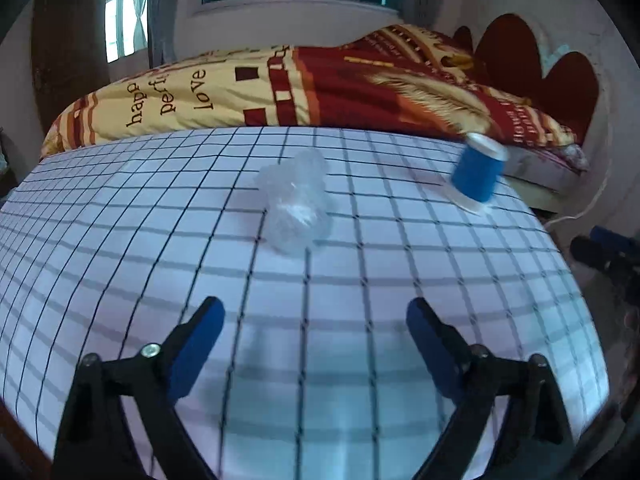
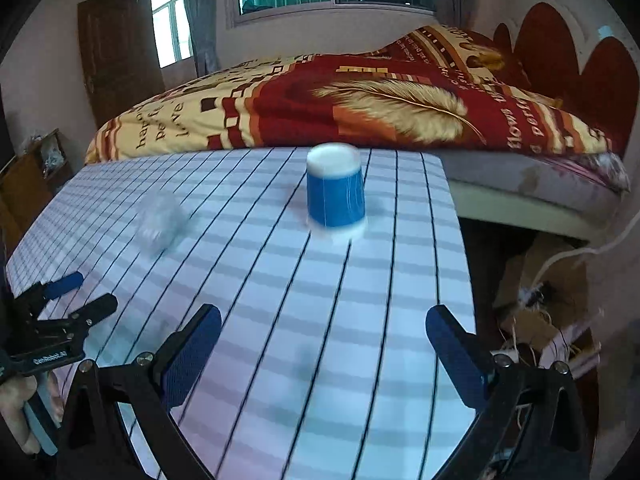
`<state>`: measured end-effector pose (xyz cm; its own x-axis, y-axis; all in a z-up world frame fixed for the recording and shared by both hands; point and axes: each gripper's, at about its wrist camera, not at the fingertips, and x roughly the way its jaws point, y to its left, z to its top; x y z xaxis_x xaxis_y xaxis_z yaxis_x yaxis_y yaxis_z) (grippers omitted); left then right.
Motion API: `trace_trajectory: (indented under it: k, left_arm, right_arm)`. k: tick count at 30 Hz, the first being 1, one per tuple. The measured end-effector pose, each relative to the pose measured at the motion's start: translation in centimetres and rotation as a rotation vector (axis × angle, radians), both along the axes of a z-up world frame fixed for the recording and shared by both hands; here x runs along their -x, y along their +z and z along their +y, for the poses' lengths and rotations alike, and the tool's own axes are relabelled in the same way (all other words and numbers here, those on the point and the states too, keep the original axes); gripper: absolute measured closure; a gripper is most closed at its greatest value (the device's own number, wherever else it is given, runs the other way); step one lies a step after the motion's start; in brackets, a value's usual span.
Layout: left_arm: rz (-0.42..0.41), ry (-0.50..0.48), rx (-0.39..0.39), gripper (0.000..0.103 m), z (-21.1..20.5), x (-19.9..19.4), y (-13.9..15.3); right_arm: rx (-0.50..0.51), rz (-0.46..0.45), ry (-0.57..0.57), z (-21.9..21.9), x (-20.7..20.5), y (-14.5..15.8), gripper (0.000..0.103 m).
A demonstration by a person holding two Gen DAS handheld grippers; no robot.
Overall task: Collect trash
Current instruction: 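Grasp the clear plastic bag with the left tool while the right tool grasps the blue cup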
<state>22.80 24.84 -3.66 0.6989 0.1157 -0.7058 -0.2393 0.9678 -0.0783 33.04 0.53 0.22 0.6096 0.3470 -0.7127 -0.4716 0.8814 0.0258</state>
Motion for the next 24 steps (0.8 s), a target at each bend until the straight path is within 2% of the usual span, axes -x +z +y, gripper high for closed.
trace_trajectory:
  k: [7,11,12,15,16,17,18,19,24]
  left_arm:
    - [0.030,0.012,0.013,0.017,1.9,-4.5,-1.5]
    - [0.044,0.002,0.015,0.020,2.5,-6.4,-2.3]
    - [0.050,-0.006,0.036,0.025,2.8,-6.8,-2.4]
    - [0.049,-0.011,0.040,0.027,3.3,-7.8,-2.3]
    - [0.053,-0.014,0.048,0.031,3.4,-8.0,-2.4]
    - [0.063,-0.019,0.063,0.035,3.5,-8.2,-2.5]
    - [0.079,-0.027,0.080,0.049,3.7,-8.6,-2.8]
    - [0.078,-0.033,0.077,0.057,3.6,-8.5,-2.8]
    - [0.031,-0.056,0.045,0.059,2.6,-7.1,-1.6]
  right_arm:
    - [0.012,0.033,0.005,3.2,-7.5,-1.5,0.000]
    - [0.025,0.063,0.013,4.9,-10.7,-3.0,0.012]
    - [0.029,0.067,0.014,5.2,-11.2,-3.4,0.015]
    - [0.023,0.078,0.007,5.8,-12.7,-4.1,0.015]
    - [0.014,0.085,0.008,5.9,-13.0,-4.3,0.015]
    - [0.005,0.091,0.010,5.9,-13.3,-4.4,0.021]
    - [-0.003,0.099,0.013,6.0,-13.5,-4.6,0.040]
    - [-0.011,0.109,0.024,6.1,-13.6,-4.7,0.042]
    - [-0.020,0.082,0.056,5.7,-11.6,-4.0,0.046]
